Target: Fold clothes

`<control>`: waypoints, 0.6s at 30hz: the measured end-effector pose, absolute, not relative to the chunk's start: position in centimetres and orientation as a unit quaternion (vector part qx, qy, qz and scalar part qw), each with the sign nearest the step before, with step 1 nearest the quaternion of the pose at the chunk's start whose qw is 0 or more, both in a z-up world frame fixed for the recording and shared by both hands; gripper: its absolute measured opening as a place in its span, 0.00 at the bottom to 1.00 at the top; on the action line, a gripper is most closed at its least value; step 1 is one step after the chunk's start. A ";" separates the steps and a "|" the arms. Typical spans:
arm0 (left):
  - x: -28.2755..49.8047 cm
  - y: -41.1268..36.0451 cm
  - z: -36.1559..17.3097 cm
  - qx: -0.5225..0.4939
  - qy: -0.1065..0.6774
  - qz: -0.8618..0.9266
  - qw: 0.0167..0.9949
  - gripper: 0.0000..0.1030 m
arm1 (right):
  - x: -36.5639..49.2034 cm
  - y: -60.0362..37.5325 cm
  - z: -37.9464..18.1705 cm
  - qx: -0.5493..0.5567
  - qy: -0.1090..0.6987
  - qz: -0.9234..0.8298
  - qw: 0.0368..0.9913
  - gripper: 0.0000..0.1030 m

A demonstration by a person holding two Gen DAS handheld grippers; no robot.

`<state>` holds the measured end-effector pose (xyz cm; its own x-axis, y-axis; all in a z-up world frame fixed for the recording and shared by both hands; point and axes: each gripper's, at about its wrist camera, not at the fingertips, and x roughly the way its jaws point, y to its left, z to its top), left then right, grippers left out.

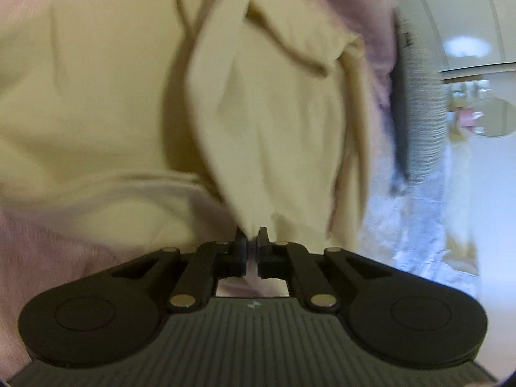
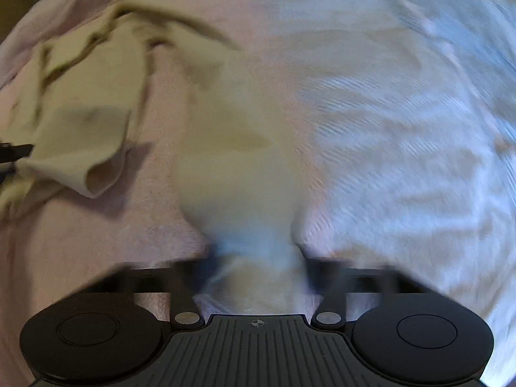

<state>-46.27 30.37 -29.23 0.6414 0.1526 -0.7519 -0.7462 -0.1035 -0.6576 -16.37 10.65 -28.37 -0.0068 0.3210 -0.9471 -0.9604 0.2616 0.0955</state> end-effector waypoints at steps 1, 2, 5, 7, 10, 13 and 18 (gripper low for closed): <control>-46.9 30.9 -28.0 -0.640 0.227 0.351 0.644 0.02 | -15.8 10.9 -27.7 -0.333 0.481 0.520 0.623 0.06; -48.1 31.7 -26.2 -0.624 0.225 0.351 0.661 0.02 | -15.0 11.0 -26.8 -0.337 0.467 0.523 0.628 0.05; -53.0 34.7 -20.3 -0.552 0.221 0.378 0.709 0.02 | -11.4 12.1 -22.5 -0.339 0.409 0.521 0.669 0.05; -56.6 36.8 -16.8 -0.498 0.227 0.411 0.730 0.02 | -8.4 13.0 -19.6 -0.336 0.364 0.506 0.706 0.05; -62.5 40.1 -13.3 -0.407 0.270 0.491 0.721 0.06 | -3.9 15.1 -16.6 -0.331 0.308 0.457 0.766 0.05; -66.9 41.8 -13.1 -0.350 0.341 0.546 0.681 0.16 | -1.1 17.5 -17.9 -0.355 0.338 0.403 0.773 0.06; -72.4 40.9 -16.8 -0.359 0.400 0.614 0.578 0.21 | -1.8 19.1 -22.2 -0.392 0.395 0.327 0.764 0.55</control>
<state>-72.44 40.91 -16.84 -0.0742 0.4222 -0.9035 -0.9970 -0.0110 0.0767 -1.78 19.06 -22.21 0.4745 0.1901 -0.8595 -0.8090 0.4791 -0.3406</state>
